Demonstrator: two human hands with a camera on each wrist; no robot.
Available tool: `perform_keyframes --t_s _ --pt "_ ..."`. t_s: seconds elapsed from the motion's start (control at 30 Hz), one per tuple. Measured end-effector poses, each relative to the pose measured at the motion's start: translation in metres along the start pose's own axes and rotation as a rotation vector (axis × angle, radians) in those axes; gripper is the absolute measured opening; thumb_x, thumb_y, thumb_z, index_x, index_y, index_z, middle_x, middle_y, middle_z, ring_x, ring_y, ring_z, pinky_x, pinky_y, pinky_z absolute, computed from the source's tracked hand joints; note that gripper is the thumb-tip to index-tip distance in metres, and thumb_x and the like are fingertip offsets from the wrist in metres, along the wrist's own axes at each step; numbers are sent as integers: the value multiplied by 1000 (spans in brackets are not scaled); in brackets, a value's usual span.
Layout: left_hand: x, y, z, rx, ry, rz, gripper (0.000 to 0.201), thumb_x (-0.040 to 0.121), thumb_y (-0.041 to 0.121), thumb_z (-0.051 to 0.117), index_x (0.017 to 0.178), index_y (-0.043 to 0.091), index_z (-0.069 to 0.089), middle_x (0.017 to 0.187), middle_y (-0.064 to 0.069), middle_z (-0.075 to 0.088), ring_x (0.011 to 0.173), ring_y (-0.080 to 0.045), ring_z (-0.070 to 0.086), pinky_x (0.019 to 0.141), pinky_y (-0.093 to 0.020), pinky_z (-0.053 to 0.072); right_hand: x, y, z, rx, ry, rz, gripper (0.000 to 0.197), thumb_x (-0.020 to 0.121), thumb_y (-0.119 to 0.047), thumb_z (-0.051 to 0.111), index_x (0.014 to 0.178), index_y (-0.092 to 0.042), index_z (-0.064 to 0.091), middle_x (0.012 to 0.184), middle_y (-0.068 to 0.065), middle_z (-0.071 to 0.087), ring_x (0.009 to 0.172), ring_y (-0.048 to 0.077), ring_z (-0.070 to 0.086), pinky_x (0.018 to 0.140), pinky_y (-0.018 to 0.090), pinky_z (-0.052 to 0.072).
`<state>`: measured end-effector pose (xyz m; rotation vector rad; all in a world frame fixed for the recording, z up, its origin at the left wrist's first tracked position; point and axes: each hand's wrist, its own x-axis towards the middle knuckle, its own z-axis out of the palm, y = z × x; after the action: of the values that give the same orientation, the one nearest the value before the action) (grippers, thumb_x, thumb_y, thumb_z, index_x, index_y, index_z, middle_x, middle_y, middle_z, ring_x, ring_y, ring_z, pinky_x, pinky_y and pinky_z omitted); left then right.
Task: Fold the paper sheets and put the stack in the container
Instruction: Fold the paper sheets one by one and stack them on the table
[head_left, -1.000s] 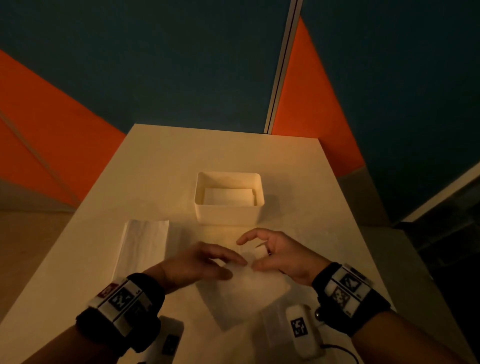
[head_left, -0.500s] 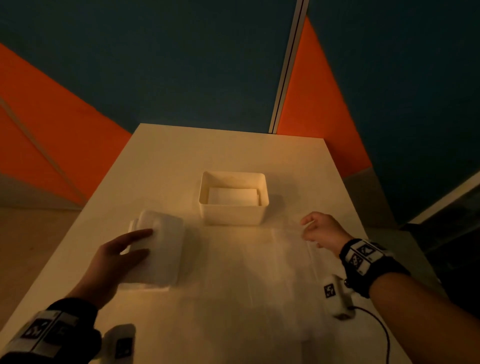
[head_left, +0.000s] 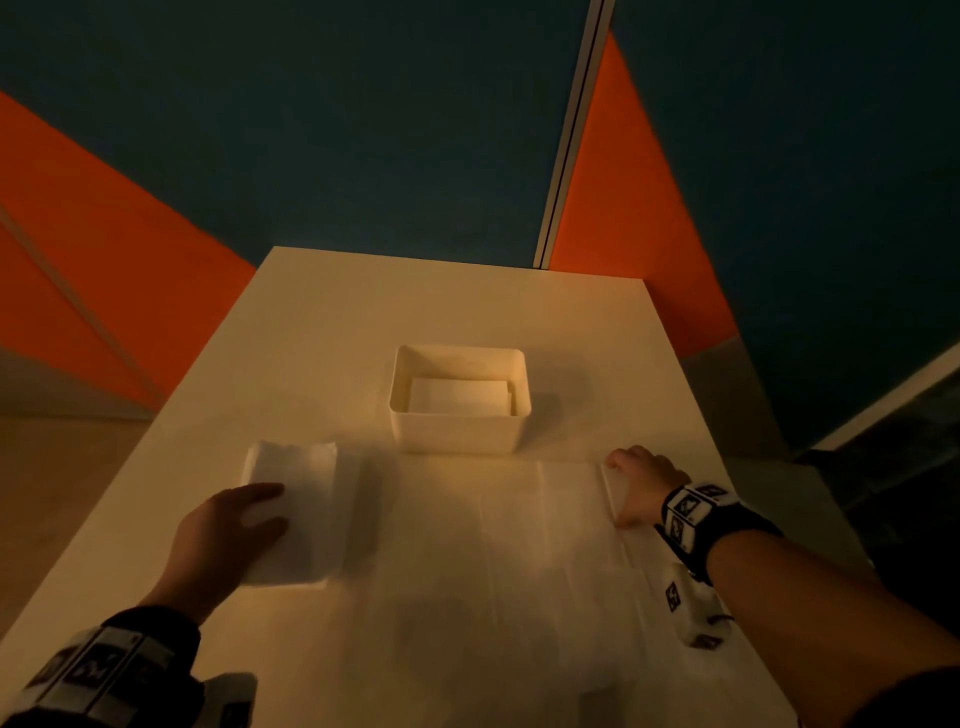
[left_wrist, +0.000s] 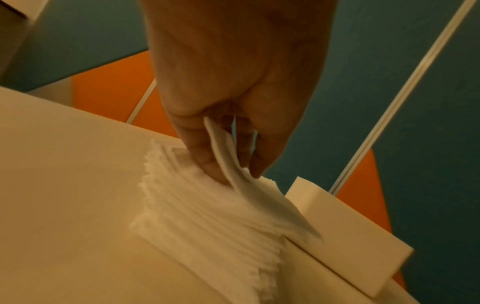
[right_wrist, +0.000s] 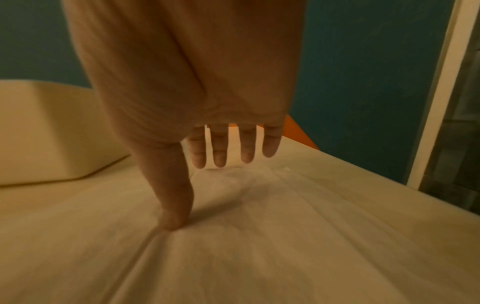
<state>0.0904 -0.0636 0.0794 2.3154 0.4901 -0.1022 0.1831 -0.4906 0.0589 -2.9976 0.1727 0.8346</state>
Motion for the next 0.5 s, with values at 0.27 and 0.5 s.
perform_keyframes --t_s 0.27,0.5 --pt "2 -2 3 492 19 107 42 74 42 75 113 30 66 137 -12 41 115 -39 42 92 -48 43 4 -15 -2 -180 -32 -46 96 63 -33 84 141 -26 28 144 -1 30 132 28 35 108 45 32" --pt "-4 4 8 631 59 171 49 73 54 69 116 31 64 143 -9 37 126 -37 34 97 -53 38 3 -15 -5 -212 -7 -51 90 61 -36 85 134 -28 35 139 0 38 130 28 34 106 45 31"
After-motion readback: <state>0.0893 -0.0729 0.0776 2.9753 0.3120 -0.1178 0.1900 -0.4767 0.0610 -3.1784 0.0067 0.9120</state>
